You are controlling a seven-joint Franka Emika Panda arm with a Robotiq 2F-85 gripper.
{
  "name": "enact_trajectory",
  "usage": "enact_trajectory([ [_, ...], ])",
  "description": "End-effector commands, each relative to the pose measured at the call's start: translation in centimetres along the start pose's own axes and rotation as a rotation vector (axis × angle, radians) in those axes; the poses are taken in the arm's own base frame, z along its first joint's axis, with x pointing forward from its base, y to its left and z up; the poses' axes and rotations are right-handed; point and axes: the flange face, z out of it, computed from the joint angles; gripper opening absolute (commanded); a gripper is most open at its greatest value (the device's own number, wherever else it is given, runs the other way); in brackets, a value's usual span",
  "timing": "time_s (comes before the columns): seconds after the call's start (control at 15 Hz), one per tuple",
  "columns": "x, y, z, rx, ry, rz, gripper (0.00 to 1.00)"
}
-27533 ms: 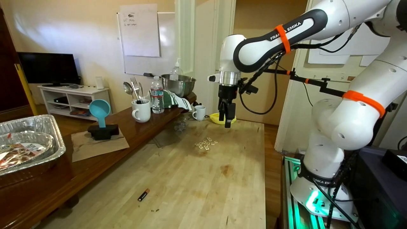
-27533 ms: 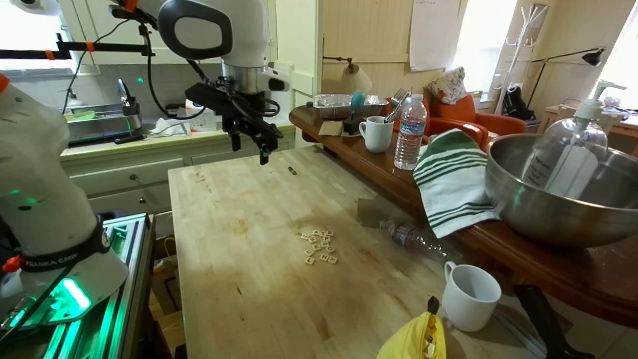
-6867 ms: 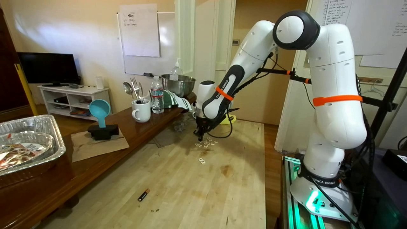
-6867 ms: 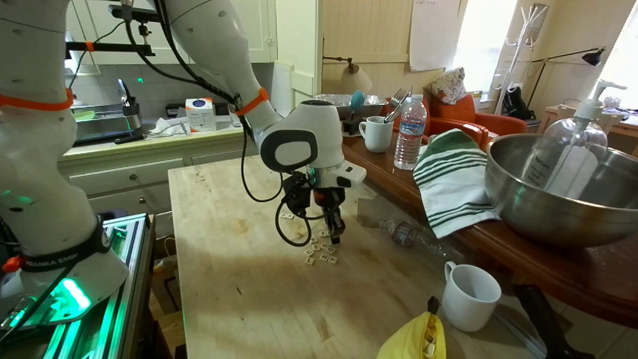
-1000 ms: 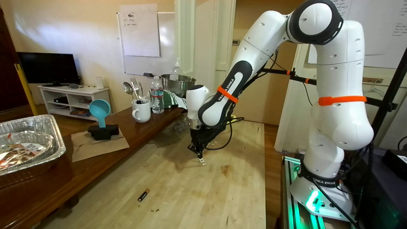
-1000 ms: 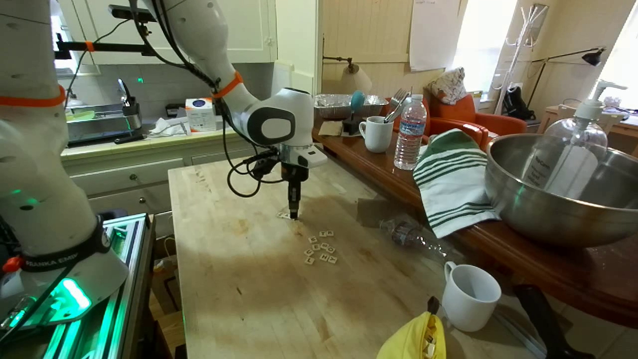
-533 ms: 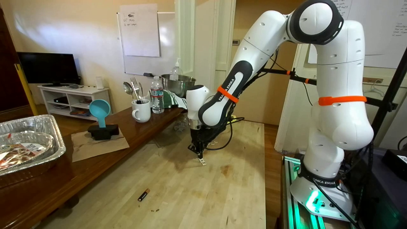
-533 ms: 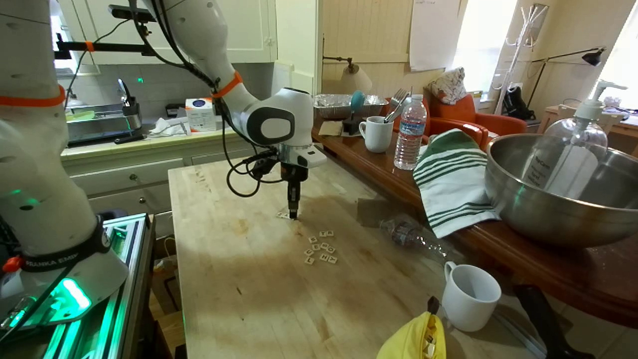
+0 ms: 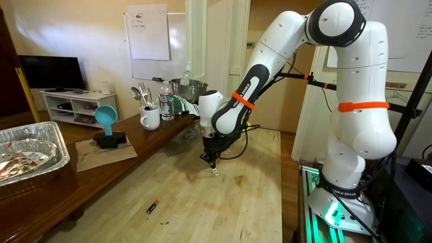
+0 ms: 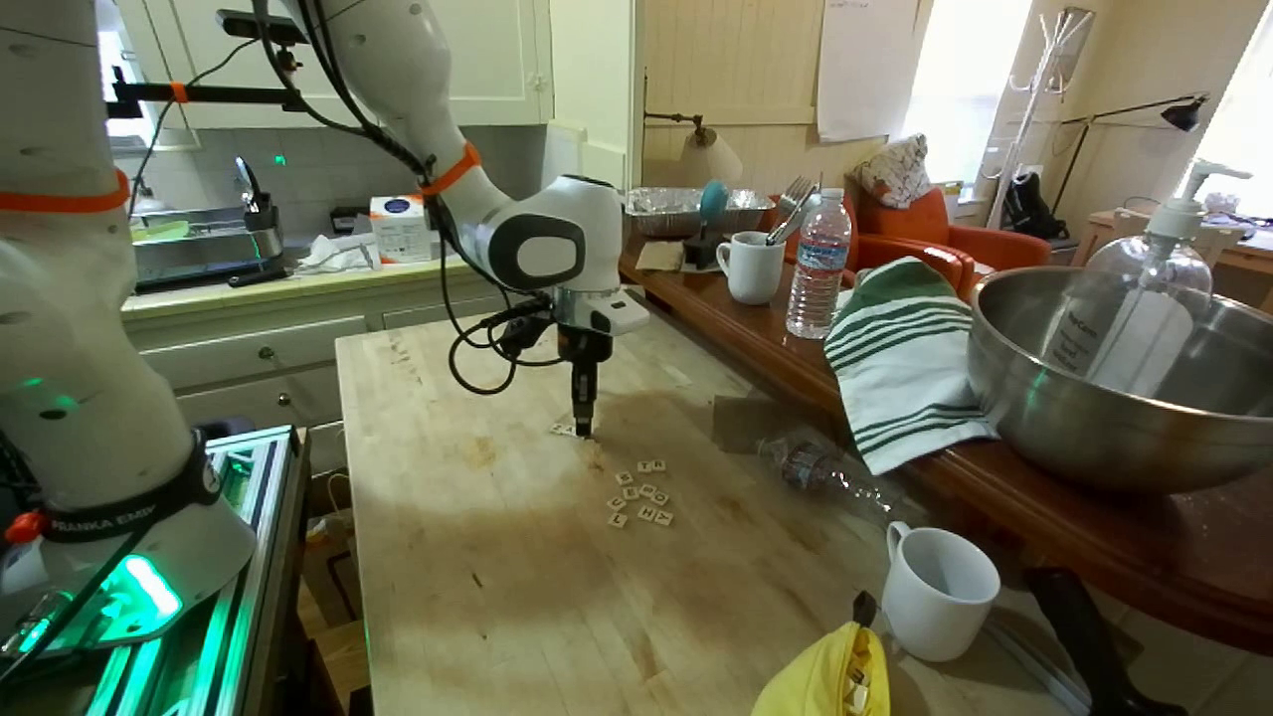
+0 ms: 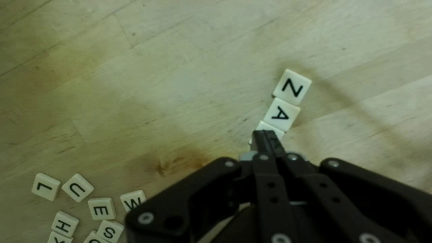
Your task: Put three letter blocks in a line
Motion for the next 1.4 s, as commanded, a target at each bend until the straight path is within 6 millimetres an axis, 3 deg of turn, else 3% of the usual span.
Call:
enact_trajectory([
  [0.0,-1.1,0.1,0.1,0.009,0.002,0.008,0.0],
  [1.07,-1.7,0.3,-1.4,0.036,0.03,0.004,0.0],
  [1.33,-1.8,0.3,-2.1,0.061,0.065,-0.111,0.0],
])
